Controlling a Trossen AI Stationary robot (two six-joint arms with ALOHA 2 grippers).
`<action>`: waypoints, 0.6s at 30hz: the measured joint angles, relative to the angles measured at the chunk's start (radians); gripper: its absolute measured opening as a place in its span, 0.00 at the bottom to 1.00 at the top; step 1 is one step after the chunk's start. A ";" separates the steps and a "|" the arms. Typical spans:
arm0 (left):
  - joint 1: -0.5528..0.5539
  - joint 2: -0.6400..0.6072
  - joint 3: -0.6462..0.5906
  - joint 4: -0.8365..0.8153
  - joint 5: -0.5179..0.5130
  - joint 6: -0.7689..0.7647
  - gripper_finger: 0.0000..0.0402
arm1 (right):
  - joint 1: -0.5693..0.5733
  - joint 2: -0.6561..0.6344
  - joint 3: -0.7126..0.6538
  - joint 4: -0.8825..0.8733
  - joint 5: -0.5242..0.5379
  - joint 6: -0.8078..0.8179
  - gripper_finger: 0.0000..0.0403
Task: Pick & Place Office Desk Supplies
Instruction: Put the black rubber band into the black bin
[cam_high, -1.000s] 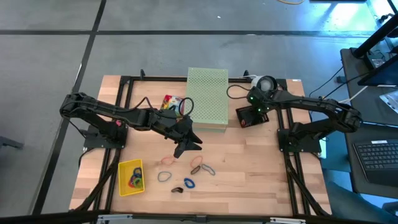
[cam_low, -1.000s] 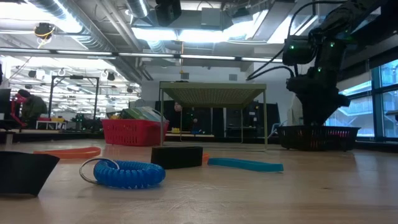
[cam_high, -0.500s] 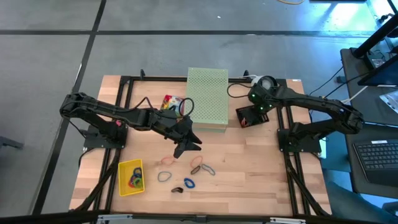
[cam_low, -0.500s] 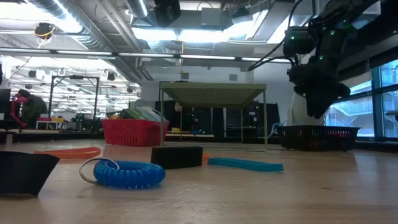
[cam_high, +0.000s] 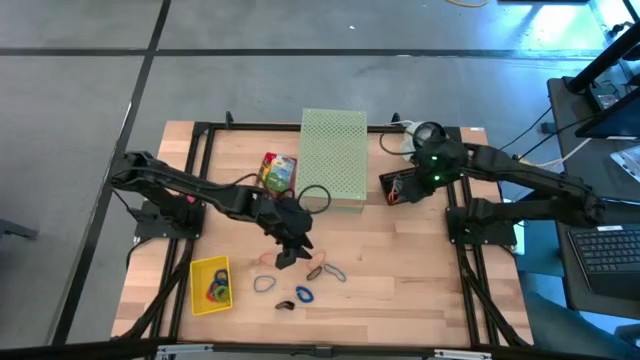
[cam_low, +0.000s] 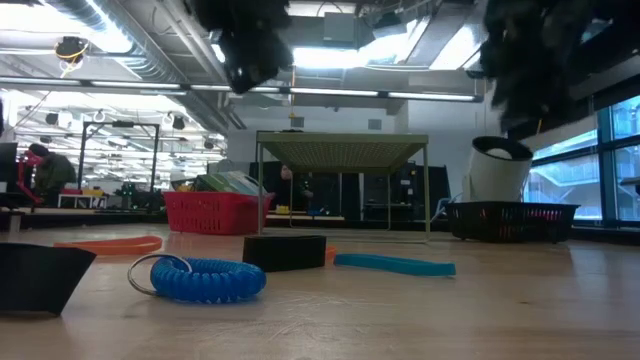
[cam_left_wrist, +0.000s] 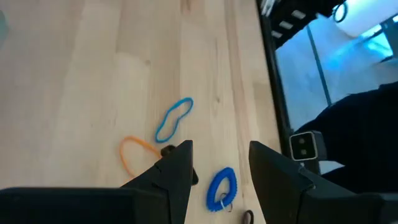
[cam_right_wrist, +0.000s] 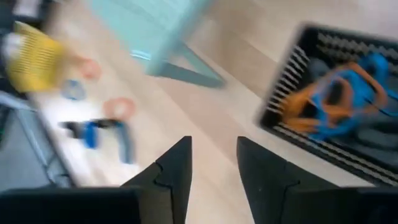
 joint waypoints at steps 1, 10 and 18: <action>0.000 0.014 0.000 0.004 0.003 -0.014 0.39 | 0.026 -0.013 0.029 0.005 0.015 0.014 0.31; -0.035 0.162 0.171 -0.125 -0.040 0.018 0.38 | 0.239 -0.035 0.304 -0.045 0.290 0.055 0.26; -0.088 0.344 0.414 -0.483 -0.222 0.104 0.38 | 0.331 -0.032 0.321 -0.082 0.321 0.055 0.23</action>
